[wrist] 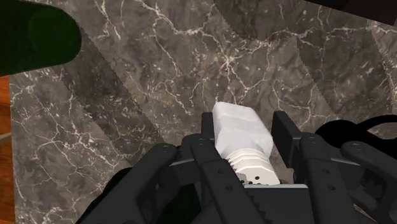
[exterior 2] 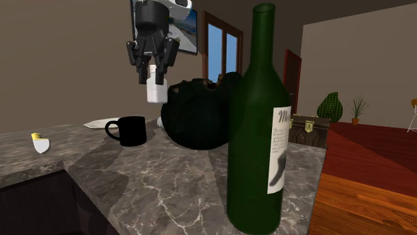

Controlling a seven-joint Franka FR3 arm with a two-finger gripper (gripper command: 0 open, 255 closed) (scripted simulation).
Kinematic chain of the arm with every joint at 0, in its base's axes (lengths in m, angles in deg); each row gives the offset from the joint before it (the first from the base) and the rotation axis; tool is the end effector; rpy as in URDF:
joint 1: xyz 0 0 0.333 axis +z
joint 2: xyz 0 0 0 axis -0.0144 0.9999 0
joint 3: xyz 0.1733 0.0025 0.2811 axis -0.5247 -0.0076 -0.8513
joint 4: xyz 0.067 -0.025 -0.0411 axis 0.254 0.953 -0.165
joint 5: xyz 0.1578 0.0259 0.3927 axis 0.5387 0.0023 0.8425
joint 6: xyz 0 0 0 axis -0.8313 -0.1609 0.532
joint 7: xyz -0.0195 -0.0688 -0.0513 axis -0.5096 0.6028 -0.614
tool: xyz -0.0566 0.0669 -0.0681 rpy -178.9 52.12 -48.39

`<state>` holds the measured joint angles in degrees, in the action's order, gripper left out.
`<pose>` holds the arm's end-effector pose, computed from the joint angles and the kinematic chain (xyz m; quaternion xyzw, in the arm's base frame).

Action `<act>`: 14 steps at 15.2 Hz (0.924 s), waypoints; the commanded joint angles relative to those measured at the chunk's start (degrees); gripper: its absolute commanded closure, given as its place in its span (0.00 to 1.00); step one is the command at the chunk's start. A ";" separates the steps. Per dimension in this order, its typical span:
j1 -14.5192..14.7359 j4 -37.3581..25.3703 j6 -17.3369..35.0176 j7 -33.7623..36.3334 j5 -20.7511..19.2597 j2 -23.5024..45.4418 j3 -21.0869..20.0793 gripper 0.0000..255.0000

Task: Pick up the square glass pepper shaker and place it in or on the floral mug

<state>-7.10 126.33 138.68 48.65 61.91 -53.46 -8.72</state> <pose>0.4369 -0.1327 0.5181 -0.9834 0.1751 0.0407 0.0244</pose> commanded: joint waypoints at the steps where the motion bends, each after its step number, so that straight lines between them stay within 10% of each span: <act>1: 1.13 -2.75 0.16 1.99 1.14 2.91 -1.36 1.00; 14: 7.56 -23.45 -1.38 14.91 4.91 21.52 -9.16 1.00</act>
<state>0.16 105.08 137.76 62.87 66.74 -33.62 -17.55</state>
